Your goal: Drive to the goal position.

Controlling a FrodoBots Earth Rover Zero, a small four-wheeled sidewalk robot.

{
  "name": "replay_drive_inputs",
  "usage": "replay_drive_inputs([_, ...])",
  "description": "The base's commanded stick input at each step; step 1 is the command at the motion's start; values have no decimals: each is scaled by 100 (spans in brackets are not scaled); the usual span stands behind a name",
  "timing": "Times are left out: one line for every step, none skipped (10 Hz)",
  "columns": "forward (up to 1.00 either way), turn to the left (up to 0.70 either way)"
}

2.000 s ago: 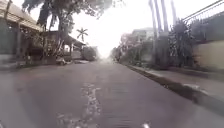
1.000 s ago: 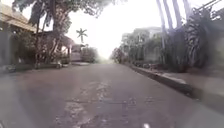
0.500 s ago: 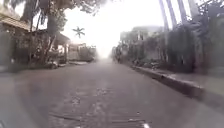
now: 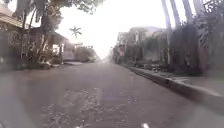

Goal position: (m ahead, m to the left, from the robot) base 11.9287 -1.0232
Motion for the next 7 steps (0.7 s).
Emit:
replay_drive_inputs([100,0])
replay_drive_inputs([100,0])
replay_drive_inputs([100,0])
replay_drive_inputs([100,0])
replay_drive_inputs([100,0])
replay_drive_inputs([100,0])
replay_drive_inputs([100,0])
